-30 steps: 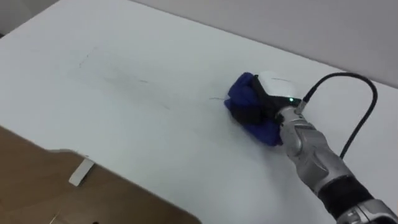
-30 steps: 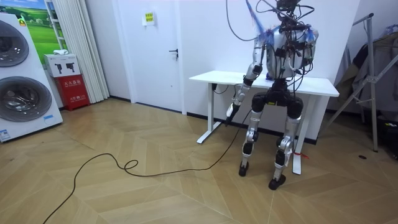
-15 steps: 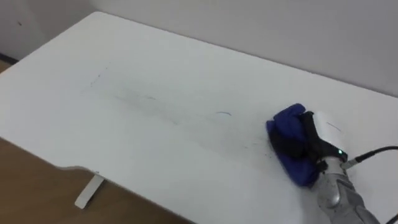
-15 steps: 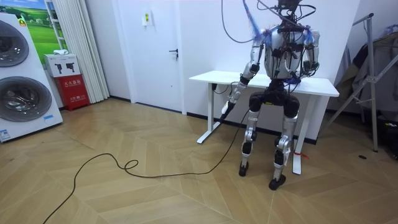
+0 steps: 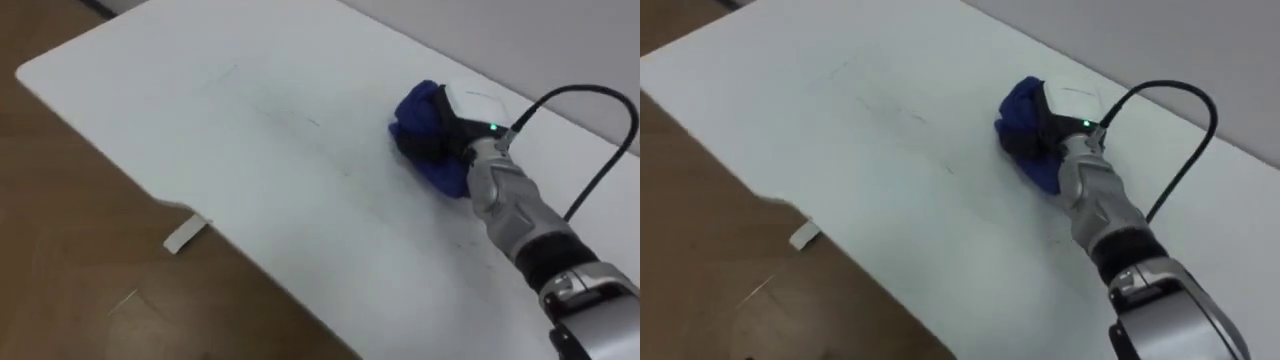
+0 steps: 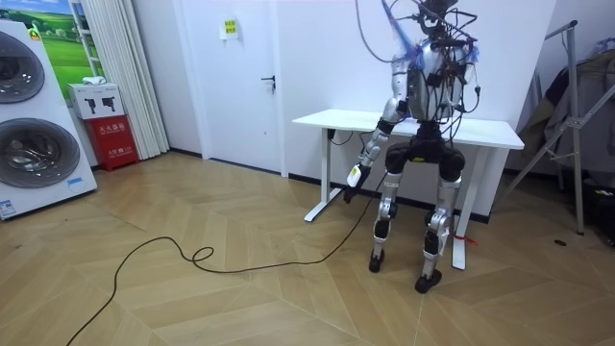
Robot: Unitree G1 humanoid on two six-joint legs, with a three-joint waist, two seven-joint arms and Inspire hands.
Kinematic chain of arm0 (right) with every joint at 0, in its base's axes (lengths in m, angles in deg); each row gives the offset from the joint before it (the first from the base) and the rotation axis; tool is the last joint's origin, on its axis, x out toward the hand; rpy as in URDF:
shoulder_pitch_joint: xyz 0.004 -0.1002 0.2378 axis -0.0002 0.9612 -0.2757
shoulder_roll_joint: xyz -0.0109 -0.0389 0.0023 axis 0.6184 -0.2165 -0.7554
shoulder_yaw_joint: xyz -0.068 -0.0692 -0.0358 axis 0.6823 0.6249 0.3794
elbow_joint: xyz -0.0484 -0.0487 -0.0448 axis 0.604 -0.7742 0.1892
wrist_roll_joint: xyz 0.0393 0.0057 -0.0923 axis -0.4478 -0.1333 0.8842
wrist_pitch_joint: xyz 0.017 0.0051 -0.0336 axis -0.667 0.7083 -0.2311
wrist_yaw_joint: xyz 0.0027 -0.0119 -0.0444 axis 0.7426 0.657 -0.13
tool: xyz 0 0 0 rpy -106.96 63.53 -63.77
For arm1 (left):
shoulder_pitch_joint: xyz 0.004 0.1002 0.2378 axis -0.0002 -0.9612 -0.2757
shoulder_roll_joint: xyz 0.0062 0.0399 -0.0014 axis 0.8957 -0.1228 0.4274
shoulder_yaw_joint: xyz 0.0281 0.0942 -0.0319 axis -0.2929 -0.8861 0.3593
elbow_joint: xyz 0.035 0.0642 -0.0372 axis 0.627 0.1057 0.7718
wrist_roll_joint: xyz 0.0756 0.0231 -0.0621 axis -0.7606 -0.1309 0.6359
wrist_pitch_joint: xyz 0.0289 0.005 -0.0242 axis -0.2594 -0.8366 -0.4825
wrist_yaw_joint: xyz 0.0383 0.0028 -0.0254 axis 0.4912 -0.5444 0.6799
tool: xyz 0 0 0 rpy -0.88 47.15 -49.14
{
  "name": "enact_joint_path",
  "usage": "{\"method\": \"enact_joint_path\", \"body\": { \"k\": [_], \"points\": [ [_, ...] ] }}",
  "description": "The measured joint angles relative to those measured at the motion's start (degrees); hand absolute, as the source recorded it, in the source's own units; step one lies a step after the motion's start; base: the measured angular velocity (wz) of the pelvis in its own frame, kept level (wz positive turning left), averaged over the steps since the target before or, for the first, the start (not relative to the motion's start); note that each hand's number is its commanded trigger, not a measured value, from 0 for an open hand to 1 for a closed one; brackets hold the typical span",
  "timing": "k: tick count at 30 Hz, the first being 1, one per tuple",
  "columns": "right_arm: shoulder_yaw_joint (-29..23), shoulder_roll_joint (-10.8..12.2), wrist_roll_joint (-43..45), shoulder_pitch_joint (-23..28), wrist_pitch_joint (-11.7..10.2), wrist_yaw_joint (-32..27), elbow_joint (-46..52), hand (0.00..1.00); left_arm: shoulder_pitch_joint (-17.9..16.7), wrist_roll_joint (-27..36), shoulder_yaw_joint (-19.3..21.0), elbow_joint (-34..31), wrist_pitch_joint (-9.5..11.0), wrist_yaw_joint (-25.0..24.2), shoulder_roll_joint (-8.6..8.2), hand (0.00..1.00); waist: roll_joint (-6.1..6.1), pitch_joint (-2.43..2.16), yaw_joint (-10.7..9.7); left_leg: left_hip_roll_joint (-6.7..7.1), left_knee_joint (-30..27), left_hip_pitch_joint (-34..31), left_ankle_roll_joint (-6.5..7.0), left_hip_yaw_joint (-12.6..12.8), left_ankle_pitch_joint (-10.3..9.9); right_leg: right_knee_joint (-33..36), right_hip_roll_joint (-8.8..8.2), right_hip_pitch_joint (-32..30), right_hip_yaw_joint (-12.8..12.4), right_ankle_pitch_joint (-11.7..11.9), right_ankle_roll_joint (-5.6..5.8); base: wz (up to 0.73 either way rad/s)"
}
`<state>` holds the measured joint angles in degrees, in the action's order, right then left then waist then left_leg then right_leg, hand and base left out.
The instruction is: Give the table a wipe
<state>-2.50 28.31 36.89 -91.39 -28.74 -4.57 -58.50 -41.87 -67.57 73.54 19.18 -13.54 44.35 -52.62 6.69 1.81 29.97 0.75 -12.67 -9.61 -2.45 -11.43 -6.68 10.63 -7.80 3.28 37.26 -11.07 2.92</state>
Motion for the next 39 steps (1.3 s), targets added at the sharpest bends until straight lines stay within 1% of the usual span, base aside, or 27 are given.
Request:
{"method": "enact_joint_path", "body": {
  "k": [1, 3, 4, 6, 8, 10, 12, 15, 17, 19, 20, 21, 22, 23, 24, 25, 26, 27, 28, 29, 30, 31, 33, 34, 35, 37, 39],
  "points": [
    [1.03, -0.69, -0.08, 0.00, 0.02, -0.06, -0.33, 1.00, -0.12, -0.01, -0.01, 0.18, 0.00, -0.65, 0.21, 0.00, 0.01, 0.00, 0.42, 0.26, -0.16, -0.41, 0.00, -0.90, 0.00, 0.04, -0.02, 0.08, 0.86, 0.00, 0.00, 0.49],
    [2.07, -1.51, -0.11, -0.21, -0.28, -0.30, -0.17, 1.00, -0.53, -0.02, -0.30, 0.79, 0.11, -1.08, 0.20, 0.00, 0.08, -0.04, 0.65, 0.54, -0.14, -0.47, 0.01, -1.75, 0.01, 0.11, -0.13, 0.26, 1.05, -0.03, 0.05, 0.23],
    [2.86, -1.90, -0.02, -0.21, -0.41, -0.24, -0.17, 1.00, -0.37, -0.03, -0.28, 1.77, 0.14, -1.64, 0.21, 0.00, 0.18, 0.02, 1.30, 0.61, -0.06, -0.07, 0.01, -1.76, 0.01, 0.08, -0.24, 0.57, 1.06, -0.09, 0.14, 0.00],
    [4.06, -1.94, 0.14, -0.23, -0.42, -0.05, -0.11, 1.00, -0.17, 0.20, -0.52, 1.95, 0.26, -2.07, 0.21, 0.00, 0.52, 0.06, 1.68, 0.77, -0.05, 0.35, 0.01, -1.78, 0.01, 0.13, -0.49, 0.92, 1.08, -0.28, 0.45, -0.06],
    [4.64, -1.94, 0.14, -0.42, -0.33, -0.01, 0.04, 1.00, 0.69, 0.39, -0.59, 1.95, 0.33, -2.81, 0.21, 0.00, 0.78, 0.24, 1.70, 0.87, -0.06, 0.31, 0.01, -1.79, 0.01, 0.11, -0.56, 1.02, 1.29, -0.42, 0.68, 0.02],
    [4.71, -1.97, 0.00, -0.47, -0.12, 0.00, 0.03, 1.00, 1.39, 0.73, -1.40, 1.99, 0.98, -3.01, 0.26, 0.00, 0.87, 0.36, 1.73, 0.88, -0.05, 0.27, 0.01, -1.83, 0.01, 0.11, -0.57, 1.04, 1.50, -0.42, 0.68, 0.00],
    [4.77, -2.39, -1.54, -0.50, 0.16, 0.00, 0.03, 1.00, 1.87, 0.86, -2.39, 1.90, 1.62, -3.01, 0.28, 0.00, 0.96, 0.60, 1.73, 0.95, -0.03, 0.07, 0.01, -1.82, 0.00, 0.11, -0.66, 0.96, 2.16, -0.42, 0.68, 0.00],
    [4.76, -2.88, -5.14, -0.51, 0.16, -0.31, -0.88, 1.00, 1.71, 1.02, -3.51, 1.90, 1.49, -3.00, 0.64, 0.00, 1.27, 0.76, 1.80, 1.00, 0.03, -0.16, 0.04, -1.27, -0.01, 0.14, -0.87, 0.47, 2.03, -0.44, 0.73, -0.05],
    [4.54, -2.88, -8.05, -0.40, -0.02, -0.47, -1.89, 1.00, 1.42, 1.02, -3.65, 1.85, 1.36, -2.93, 0.74, 0.00, 1.27, 0.78, 1.16, 1.01, 0.01, -0.14, 0.12, -1.24, 0.00, 0.16, -0.89, 0.50, 2.04, -0.38, 0.82, -0.03],
    [3.32, -2.81, -10.89, 0.63, -0.24, -0.84, -2.05, 1.00, 1.02, 0.99, -3.95, 1.51, 1.36, -2.72, 0.88, 0.00, 1.02, 0.88, 0.65, 1.01, -0.22, -0.02, 0.17, -1.20, 0.03, 0.17, -0.84, 0.69, 1.98, -0.34, 0.89, 0.00],
    [1.27, -2.72, -12.05, 2.77, -1.16, -1.54, -1.31, 1.00, 0.48, 1.02, -3.97, 1.27, 1.45, -2.41, 0.85, 0.00, 0.79, 0.82, 0.03, 1.03, -0.36, 0.23, 0.19, -1.07, 0.04, 0.18, -0.86, 0.88, 1.67, -0.30, 0.94, -0.06],
    [-1.15, -2.65, -13.10, 6.40, -2.55, -2.87, 0.27, 1.00, -0.33, 1.10, -3.96, 1.07, 1.49, -1.75, 0.83, 0.00, 0.54, 0.78, -0.74, 1.06, -0.73, 0.42, 0.21, -0.80, 0.05, 0.16, -0.88, 1.08, 1.25, -0.27, 0.98, -0.06],
    [-2.86, -2.40, -13.11, 8.71, -3.54, -3.56, 1.47, 1.00, -1.03, 1.40, -3.97, 0.82, 1.57, -1.22, 0.74, 0.00, 0.22, 0.83, -1.52, 1.06, -0.87, 0.46, 0.28, -0.61, 0.00, 0.11, -0.87, 1.14, 0.92, -0.26, 1.01, -0.11],
    [-5.84, -1.72, -13.20, 12.97, -5.11, -4.86, 4.26, 1.00, -2.10, 2.25, -3.91, 0.08, 1.62, -0.33, 0.28, 0.00, -0.28, 0.84, -3.28, 1.06, -0.96, 0.56, 0.38, -0.09, -0.06, 0.00, -0.88, 1.16, 0.06, -0.23, 1.05, -0.22],
    [-8.84, -0.68, -13.22, 17.99, -6.97, -7.00, 6.91, 1.00, -3.41, 2.67, -3.79, -0.05, 1.67, 0.03, -0.31, 0.00, -1.04, 0.62, -5.10, 0.98, -0.90, 1.05, 0.53, 0.72, -0.15, -0.01, -0.98, 1.13, -0.99, -0.13, 1.18, -0.41],
    [-11.57, 0.84, -13.16, 23.33, -9.03, -9.03, 9.71, 1.00, -4.86, 2.84, -3.55, -0.05, 1.72, 0.42, -1.00, 0.00, -1.85, -0.20, -7.15, 0.89, -0.75, 1.72, 0.81, 1.92, -0.33, -0.01, -1.22, 1.21, -1.91, -0.09, 1.24, -0.44],
    [-12.61, 1.46, -12.43, 25.88, -9.88, -10.17, 11.28, 1.00, -5.56, 2.91, -3.04, -0.05, 1.87, 0.86, -1.55, 0.00, -2.23, -0.62, -8.33, 0.87, -0.58, 2.38, 0.91, 2.41, -0.39, -0.02, -1.32, 1.51, -2.55, -0.04, 1.33, -0.52],
    [-13.75, 1.86, -10.51, 31.18, -11.23, -11.82, 14.13, 1.00, -6.85, 3.09, -1.82, 0.10, 2.48, 1.73, -2.50, 0.00, -3.40, -1.62, -10.46, 0.84, 0.08, 3.75, 1.13, 3.59, -0.53, -0.02, -1.58, 2.04, -3.74, -0.02, 1.38, -0.41],
    [-14.24, 1.82, -9.69, 33.46, -11.92, -12.43, 15.03, 1.00, -7.12, 3.08, -1.19, 0.26, 2.75, 2.14, -2.83, 0.00, -3.85, -2.10, -11.35, 0.83, 0.52, 4.59, 1.16, 4.12, -0.54, 0.00, -1.69, 2.48, -4.27, 0.03, 1.47, -0.49],
    [-15.59, 1.87, -8.53, 36.61, -12.85, -13.41, 16.08, 1.00, -7.18, 3.14, -0.36, 0.37, 3.14, 2.76, -2.94, 0.00, -4.20, -2.81, -12.79, 0.65, 1.47, 6.40, 1.23, 5.14, -0.56, 0.08, -1.79, 3.28, -5.37, 0.01, 1.53, -0.57],
    [-16.65, 2.01, -8.08, 38.86, -13.09, -13.95, 15.93, 1.00, -6.55, 3.11, 1.16, -0.17, 3.78, 3.76, -3.09, 0.00, -4.52, -2.93, -13.95, 0.10, 2.18, 8.35, 1.32, 6.89, -0.64, 0.11, -1.68, 4.05, -7.02, 0.02, 1.52, -0.61],
    [-17.00, 2.14, -8.05, 39.32, -13.08, -14.10, 15.70, 1.00, -6.40, 3.11, 1.58, -0.79, 3.88, 4.30, -3.07, 0.00, -4.62, -2.96, -14.34, -0.15, 2.32, 9.01, 1.34, 7.60, -0.71, 0.18, -1.57, 4.25, -7.67, 0.03, 1.50, -0.65],
    [-17.67, 2.16, -8.09, 40.75, -12.98, -14.65, 15.73, 1.00, -4.77, 3.87, 1.99, -2.17, 4.43, 6.33, -2.97, 0.00, -5.00, -2.83, -16.67, -0.93, 2.86, 10.28, 1.26, 9.90, -1.01, 0.11, -1.08, 4.47, -10.40, 0.15, 1.26, -0.55],
    [-17.66, 2.18, -8.09, 41.01, -12.98, -14.71, 15.81, 1.00, -4.58, 4.70, 1.99, -2.81, 4.51, 6.64, -2.96, 0.00, -4.96, -2.82, -17.16, -1.00, 2.88, 10.47, 1.21, 10.33, -1.05, 0.01, -1.02, 4.46, -10.95, 0.04, 1.17, -0.47],
    [-17.93, 2.19, -8.10, 41.43, -12.97, -15.25, 16.14, 1.00, -4.13, 5.37, 1.96, -4.18, 4.52, 7.11, -3.00, 0.00, -4.84, -2.77, -18.18, -1.05, 3.05, 11.02, 1.16, 11.09, -1.18, 0.09, -1.09, 4.22, -12.12, -0.18, 1.04, -0.38],
    [-18.00, 2.22, -8.10, 42.37, -12.98, -16.01, 16.68, 1.00, -4.26, 6.23, 1.69, -6.76, 4.57, 7.38, -3.00, 0.00, -4.72, -2.70, -19.48, -1.13, 3.27, 11.81, 1.47, 12.80, -1.20, 0.04, -1.09, 4.04, -13.89, 0.00, 1.07, -0.40],
    [-18.00, 2.27, -8.10, 43.25, -12.98, -16.32, 17.63, 1.00, -4.26, 6.71, 1.39, -7.73, 4.76, 7.77, -2.98, 0.00, -4.57, -2.62, -20.44, -1.01, 3.27, 12.22, 1.73, 13.27, -1.38, -0.01, -1.17, 4.04, -14.51, 0.28, 1.12, -0.21]
  ]
}}
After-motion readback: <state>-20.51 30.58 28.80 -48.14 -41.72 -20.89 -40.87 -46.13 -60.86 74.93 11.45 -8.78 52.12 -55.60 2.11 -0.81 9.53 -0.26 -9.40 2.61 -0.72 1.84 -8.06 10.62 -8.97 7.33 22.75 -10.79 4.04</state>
